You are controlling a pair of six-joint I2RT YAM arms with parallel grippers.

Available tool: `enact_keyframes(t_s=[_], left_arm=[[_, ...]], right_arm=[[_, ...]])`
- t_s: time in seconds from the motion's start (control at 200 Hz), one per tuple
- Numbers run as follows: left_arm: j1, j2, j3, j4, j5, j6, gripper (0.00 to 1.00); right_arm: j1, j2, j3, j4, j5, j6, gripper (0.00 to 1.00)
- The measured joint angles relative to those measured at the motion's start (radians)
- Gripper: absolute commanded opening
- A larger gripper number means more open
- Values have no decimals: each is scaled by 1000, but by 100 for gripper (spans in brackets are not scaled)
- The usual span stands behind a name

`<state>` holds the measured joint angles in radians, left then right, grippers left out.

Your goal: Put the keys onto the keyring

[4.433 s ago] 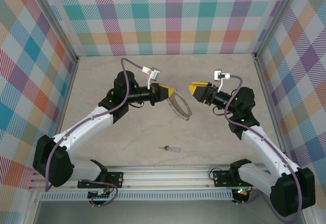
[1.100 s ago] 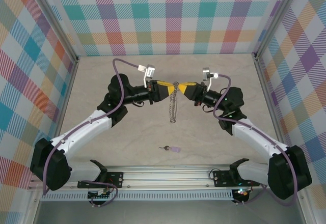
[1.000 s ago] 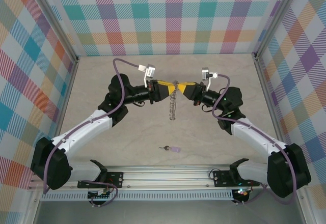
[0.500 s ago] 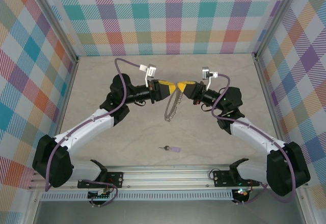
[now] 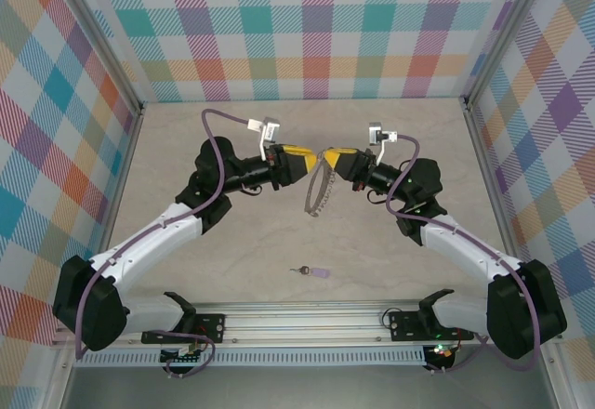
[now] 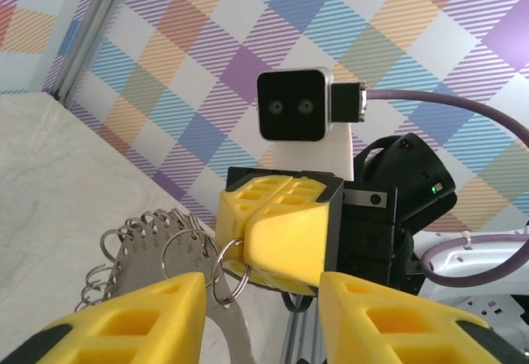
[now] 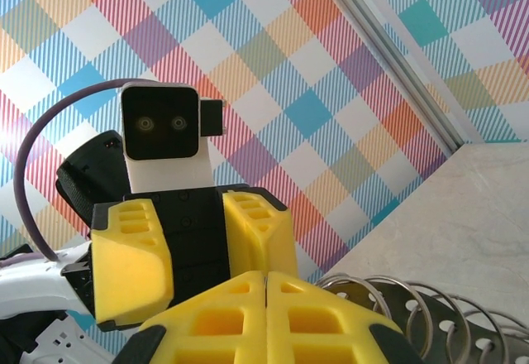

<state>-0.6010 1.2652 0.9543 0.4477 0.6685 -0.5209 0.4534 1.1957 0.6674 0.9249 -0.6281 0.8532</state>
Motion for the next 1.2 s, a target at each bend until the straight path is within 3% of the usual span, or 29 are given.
enact_keyframes(t_s=[0.745, 1.2], left_arm=[[0, 74, 12, 55, 22, -29, 35], [-8, 94, 16, 61, 29, -41, 20]], right_arm=[[0, 14, 0, 24, -1, 8, 0], [0, 19, 0, 25, 0, 23, 0]])
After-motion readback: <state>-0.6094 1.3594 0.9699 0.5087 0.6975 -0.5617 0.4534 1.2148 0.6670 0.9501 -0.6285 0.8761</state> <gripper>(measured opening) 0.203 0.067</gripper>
